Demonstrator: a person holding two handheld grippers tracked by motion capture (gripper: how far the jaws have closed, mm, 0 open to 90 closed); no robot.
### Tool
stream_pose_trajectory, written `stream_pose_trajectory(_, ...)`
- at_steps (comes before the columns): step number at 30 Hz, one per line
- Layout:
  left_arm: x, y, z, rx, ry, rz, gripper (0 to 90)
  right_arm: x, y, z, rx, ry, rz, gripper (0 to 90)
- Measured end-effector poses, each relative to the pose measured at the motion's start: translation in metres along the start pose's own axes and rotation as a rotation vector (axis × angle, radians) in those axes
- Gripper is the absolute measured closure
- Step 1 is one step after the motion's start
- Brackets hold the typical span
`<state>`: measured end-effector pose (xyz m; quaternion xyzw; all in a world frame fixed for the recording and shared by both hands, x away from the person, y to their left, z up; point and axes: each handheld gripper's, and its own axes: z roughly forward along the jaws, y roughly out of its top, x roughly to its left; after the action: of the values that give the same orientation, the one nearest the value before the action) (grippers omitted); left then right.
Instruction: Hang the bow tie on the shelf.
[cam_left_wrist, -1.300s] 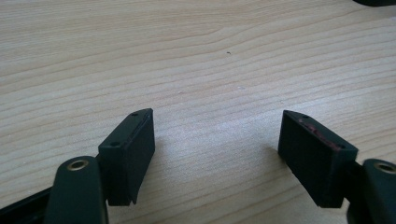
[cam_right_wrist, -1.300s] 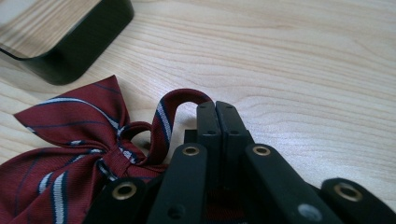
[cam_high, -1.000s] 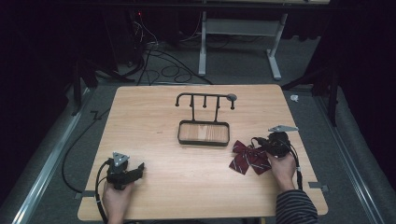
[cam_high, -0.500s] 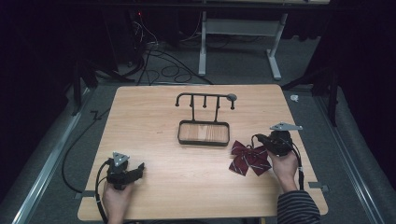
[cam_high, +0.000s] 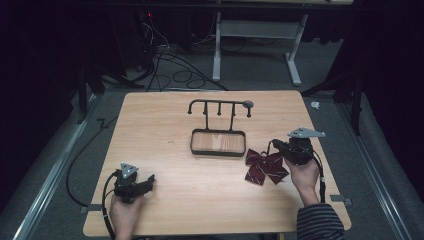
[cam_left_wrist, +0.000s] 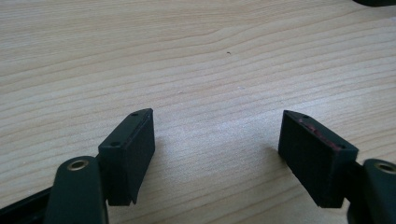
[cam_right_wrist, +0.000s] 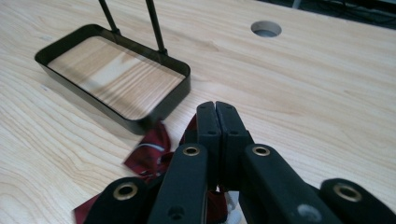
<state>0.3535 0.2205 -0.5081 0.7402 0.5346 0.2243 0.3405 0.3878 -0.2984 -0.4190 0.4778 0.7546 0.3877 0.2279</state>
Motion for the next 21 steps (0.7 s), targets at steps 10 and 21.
stream_pose_trajectory(10,0.0,0.0,0.0,0.0,0.0,-0.001,27.6,0.007,0.009,-0.009,-0.027,0.023,-0.028,90.0)
stream_pose_trajectory(21,0.0,0.0,0.0,0.001,0.0,0.0,27.6,0.015,0.018,-0.017,-0.053,0.037,-0.058,90.0)
